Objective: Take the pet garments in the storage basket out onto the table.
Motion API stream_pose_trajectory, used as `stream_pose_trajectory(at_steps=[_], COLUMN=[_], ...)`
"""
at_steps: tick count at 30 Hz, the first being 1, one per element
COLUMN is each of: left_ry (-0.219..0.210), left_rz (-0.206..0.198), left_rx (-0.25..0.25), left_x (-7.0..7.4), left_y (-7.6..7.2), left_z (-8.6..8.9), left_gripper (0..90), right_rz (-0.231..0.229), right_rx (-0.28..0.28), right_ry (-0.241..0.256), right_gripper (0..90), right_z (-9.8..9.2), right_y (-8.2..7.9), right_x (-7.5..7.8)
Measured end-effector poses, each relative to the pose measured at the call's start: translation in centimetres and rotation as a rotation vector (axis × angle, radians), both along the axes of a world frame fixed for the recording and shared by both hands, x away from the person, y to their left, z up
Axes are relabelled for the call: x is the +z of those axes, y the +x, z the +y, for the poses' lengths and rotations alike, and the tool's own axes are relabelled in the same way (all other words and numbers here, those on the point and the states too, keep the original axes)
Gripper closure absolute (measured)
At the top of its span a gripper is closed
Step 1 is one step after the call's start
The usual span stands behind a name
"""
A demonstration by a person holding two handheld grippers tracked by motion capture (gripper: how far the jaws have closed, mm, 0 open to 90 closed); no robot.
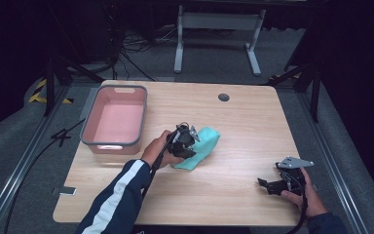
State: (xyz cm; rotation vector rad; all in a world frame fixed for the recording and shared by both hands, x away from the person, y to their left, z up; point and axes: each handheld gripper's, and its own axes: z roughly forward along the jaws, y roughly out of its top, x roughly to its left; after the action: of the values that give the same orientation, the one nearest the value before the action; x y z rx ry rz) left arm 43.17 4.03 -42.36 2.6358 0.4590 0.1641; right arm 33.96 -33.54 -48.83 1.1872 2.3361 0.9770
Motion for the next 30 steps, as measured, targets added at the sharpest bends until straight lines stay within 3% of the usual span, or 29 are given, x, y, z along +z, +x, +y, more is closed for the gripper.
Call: stream_pose_trajectory(at_steps=[12,21,26,30], left_ry=[0.02,-0.018,-0.043,-0.096], left_rz=[0.035,0.052,0.06,0.042], left_rx=[0.005,0.022,0.028,0.033], left_x=[-2.5,-2.8,-2.6,-1.7], left_y=[-0.1,0.1,0.0,-0.2], left_z=[-0.8,-0.5,-0.4,-0.3], left_gripper=[69.4,67.7,54.2,48.0], right_rz=[0.0,0.0,0.0,0.0], right_rx=[0.0,0.0,0.0,0.0], right_ry=[0.0,0.0,0.0,0.0], right_gripper=[0.7,0.7,0.7,0.7], right_z=[0.0,0.0,0.0,0.0], right_y=[0.0,0.0,0.0,0.0], right_x=[0.0,0.0,0.0,0.0])
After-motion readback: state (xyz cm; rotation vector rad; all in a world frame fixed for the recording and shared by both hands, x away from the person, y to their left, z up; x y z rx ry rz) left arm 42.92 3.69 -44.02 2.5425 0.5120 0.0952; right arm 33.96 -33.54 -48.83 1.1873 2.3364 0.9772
